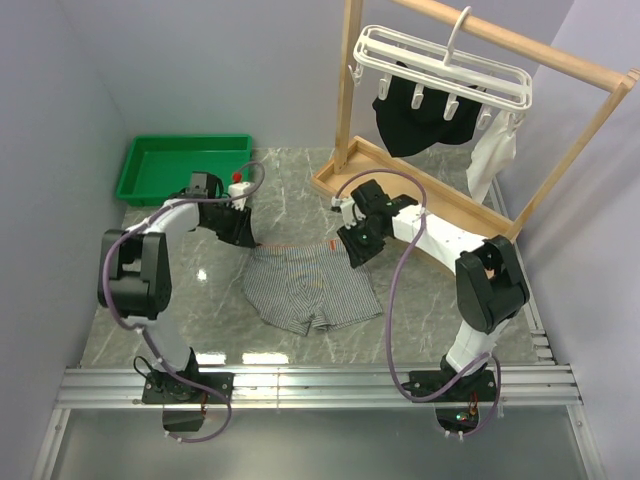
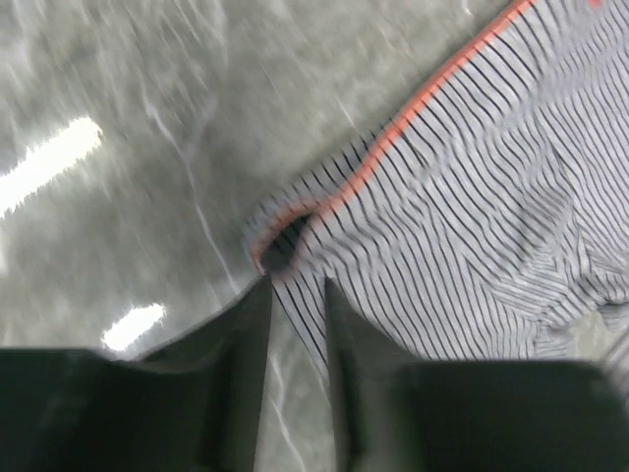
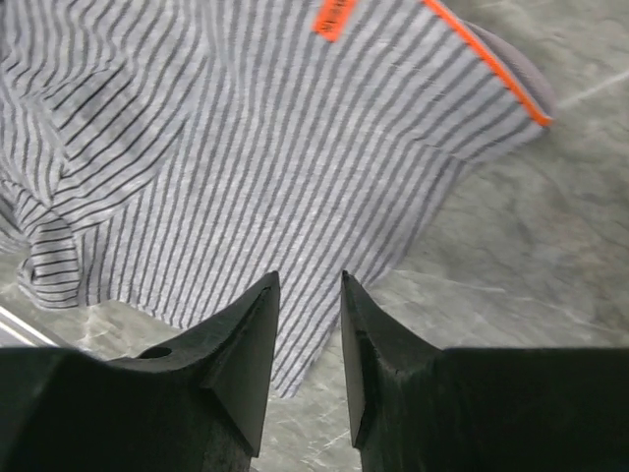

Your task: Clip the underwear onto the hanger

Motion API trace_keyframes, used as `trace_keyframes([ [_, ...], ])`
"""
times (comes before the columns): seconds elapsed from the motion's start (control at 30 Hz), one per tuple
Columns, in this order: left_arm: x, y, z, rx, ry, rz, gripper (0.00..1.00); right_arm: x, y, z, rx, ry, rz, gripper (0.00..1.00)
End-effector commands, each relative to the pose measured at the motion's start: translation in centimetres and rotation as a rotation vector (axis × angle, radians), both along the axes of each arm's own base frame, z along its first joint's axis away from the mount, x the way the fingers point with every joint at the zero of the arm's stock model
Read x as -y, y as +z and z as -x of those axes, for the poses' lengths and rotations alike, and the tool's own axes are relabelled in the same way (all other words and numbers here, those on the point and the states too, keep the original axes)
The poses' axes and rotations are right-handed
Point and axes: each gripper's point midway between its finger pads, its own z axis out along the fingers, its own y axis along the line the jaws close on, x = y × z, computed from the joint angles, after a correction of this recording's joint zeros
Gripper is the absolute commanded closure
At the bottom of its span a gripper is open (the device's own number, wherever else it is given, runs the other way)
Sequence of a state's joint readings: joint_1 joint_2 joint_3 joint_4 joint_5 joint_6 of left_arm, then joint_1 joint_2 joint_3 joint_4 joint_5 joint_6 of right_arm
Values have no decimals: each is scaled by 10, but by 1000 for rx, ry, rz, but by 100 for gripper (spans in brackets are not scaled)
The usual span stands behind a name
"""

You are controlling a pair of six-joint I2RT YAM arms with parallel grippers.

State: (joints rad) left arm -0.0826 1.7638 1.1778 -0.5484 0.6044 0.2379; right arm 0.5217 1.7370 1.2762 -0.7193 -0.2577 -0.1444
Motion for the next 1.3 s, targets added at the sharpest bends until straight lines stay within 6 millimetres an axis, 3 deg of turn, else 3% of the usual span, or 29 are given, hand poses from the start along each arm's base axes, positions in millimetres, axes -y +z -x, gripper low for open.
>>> trace_keyframes([
  [0.0,8,-10,-16,9,-41,2,74,-13,9,-3,15,1,-47,63],
  [0.07,12,-22,-15,-39,-46,13,85,-13,4,-1,8,-1,-45,66],
  [0.27,25,-39,-37,-59,-37,47,95,-11,-22,-2,-32,-21,-18,68],
  [0.4,42,-25,-77,6,-4,81,98,-2,-35,-4,-52,-45,15,69],
  [0.47,48,-23,-87,15,1,95,97,8,-43,-5,-56,-62,55,69],
  [0.6,55,-7,-110,44,20,118,81,24,-53,-6,-66,-93,104,69],
  [0.63,55,-2,-111,51,22,120,73,28,-54,-6,-68,-98,112,70],
  [0.7,53,8,-112,76,26,131,67,32,-52,-8,-56,-106,110,70],
  [0.73,52,26,-115,126,23,145,61,34,-50,-7,-53,-110,106,70],
  [0.8,44,46,-115,171,31,165,56,30,-35,-9,-25,-104,51,70],
  [0.83,42,72,-115,229,29,183,50,28,-28,-9,-14,-105,25,70],
  [0.9,30,96,-117,304,46,201,41,17,6,-14,74,-89,-78,68],
  [0.93,27,124,-113,374,45,209,33,15,15,-14,106,-82,-107,67],
  [1.0,17,148,-112,452,55,217,27,9,57,-22,248,-69,-192,63],
  [1.03,17,173,-104,507,42,234,2,10,69,-23,294,-64,-204,61],
  [1.07,12,186,-103,542,41,240,1,12,88,-24,352,-64,-219,57],
  [1.13,7,218,-98,601,81,249,1,22,106,-33,442,-90,-198,56],
  [1.27,-3,281,-96,713,195,308,1,36,174,-32,697,-75,-290,44],
])
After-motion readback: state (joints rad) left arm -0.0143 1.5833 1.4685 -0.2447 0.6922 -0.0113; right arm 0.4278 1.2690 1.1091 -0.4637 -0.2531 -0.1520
